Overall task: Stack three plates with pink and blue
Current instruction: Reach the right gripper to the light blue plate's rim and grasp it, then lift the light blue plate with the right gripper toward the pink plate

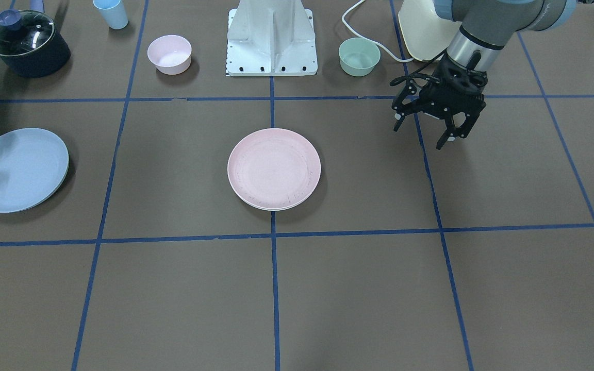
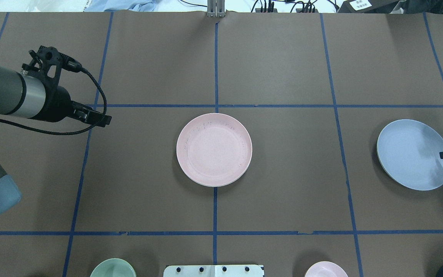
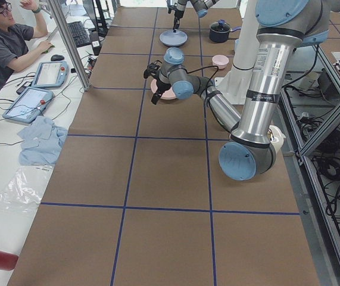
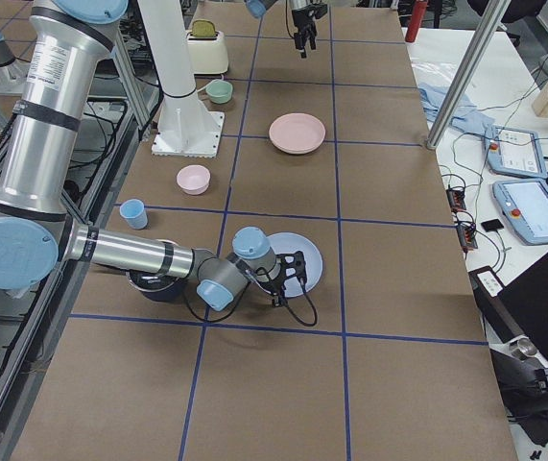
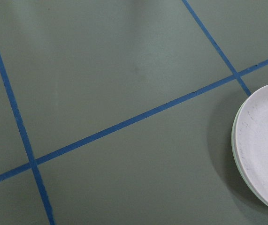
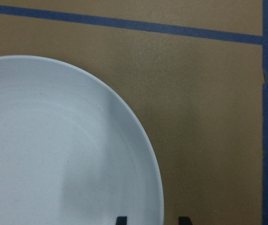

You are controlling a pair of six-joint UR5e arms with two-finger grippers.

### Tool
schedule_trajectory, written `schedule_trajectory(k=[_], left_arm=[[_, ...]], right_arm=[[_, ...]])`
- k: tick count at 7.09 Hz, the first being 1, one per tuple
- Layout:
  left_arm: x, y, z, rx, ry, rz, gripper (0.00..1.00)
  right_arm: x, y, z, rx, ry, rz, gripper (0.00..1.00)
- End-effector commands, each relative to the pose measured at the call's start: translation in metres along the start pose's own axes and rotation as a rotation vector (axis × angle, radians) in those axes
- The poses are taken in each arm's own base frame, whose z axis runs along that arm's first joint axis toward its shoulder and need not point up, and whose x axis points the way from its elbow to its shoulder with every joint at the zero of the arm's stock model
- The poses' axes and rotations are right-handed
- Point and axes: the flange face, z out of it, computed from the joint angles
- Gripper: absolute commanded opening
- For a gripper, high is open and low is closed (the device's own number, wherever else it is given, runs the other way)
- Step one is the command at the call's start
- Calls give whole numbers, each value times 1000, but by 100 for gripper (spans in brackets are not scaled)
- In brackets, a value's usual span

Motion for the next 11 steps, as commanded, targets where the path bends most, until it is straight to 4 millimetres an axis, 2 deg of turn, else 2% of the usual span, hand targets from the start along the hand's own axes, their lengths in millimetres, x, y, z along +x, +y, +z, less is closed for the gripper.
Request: schedule_trajectory(k=[1, 2, 3, 4, 5, 6, 7, 8, 9, 10, 11], left_arm=[[0, 0, 1, 0, 1, -5, 100], [0, 0, 1, -1, 0, -8, 100], [0, 0, 1, -1, 0, -8, 100], [-2, 0, 2, -2, -3, -10, 100], [-2, 0, 2, 0, -3, -10, 100], [-2, 0, 2, 0, -3, -10, 100], [-2, 1, 3, -2, -3, -9, 100], [-2, 1, 3, -2, -3, -9, 100], [-1, 0, 3, -1, -2, -10, 100], [-2, 1, 3, -2, -3, -9, 100], [-2, 0, 3, -2, -3, -10, 100]], right_arm=[[-2, 1, 2, -6, -2, -5, 0], [-4, 0, 1, -5, -9, -7, 0], [-15, -5, -7, 8, -38, -18, 0], [-33, -13, -20, 13, -86, -24, 0], [-62, -27, -39, 31, -151, 86, 0], [-97, -55, -55, 74, -203, 117, 0], [-125, -85, -56, 100, -251, 162, 0], [-160, -119, -62, 122, -306, 228, 0], [-205, -141, -68, 124, -372, 270, 0], [-257, -156, -65, 115, -424, 304, 0], [-309, -162, -60, 118, -430, 347, 0]])
